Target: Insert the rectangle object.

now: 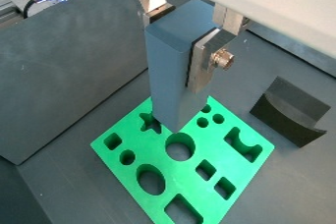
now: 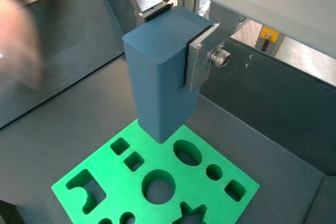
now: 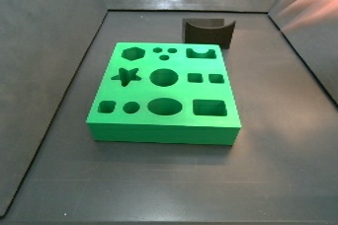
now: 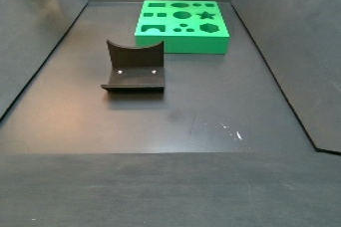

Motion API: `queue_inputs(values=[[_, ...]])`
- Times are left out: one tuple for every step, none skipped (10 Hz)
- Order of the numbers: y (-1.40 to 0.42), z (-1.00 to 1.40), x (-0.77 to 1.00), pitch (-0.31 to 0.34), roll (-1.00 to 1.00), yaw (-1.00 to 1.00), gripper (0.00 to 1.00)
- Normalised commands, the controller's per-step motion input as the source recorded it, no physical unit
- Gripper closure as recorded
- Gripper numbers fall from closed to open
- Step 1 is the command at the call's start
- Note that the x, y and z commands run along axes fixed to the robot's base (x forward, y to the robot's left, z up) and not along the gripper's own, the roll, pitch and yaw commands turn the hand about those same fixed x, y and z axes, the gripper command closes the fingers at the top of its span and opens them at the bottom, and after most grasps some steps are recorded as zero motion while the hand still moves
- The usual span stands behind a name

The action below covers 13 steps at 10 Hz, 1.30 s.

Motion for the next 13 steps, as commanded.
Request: queue_inputs(values=[[-0.11,-0.01,0.00,0.000,0.00,0.00,1.00],[-0.17,0.00,0.12,0.010,0.03,0.00,1.00],[-0.16,0.00,0.00,0.000,0.00,-1.00,1.00],[0.00,-0.09,0.00,-0.003,0.00,-1.00,1.00],[0.00,-0.21,0.00,-0.019,0.00,-1.00,1.00],[0.00,-0.57,0.03,-0.059,0.05,-1.00,1.00],[-0.07,-0.78,0.21,-0.067,0.15,-0.93,1.00],[-0.12,-0.85,0.36,-0.084,0.18,-0.79,1.00],[-0.16,-0.88,0.63,-0.067,0.19,-0.55,1.00],[-0.16,-0.87,0.74,-0.060,0.18,-0.45,1.00],[-0.15,-0.86,0.84,-0.057,0.17,-0.35,1.00],[-0.15,-0.86,0.89,-0.056,0.16,-0.31,1.00],[-0.15,-0.86,0.91,-0.046,0.16,-0.29,1.00]])
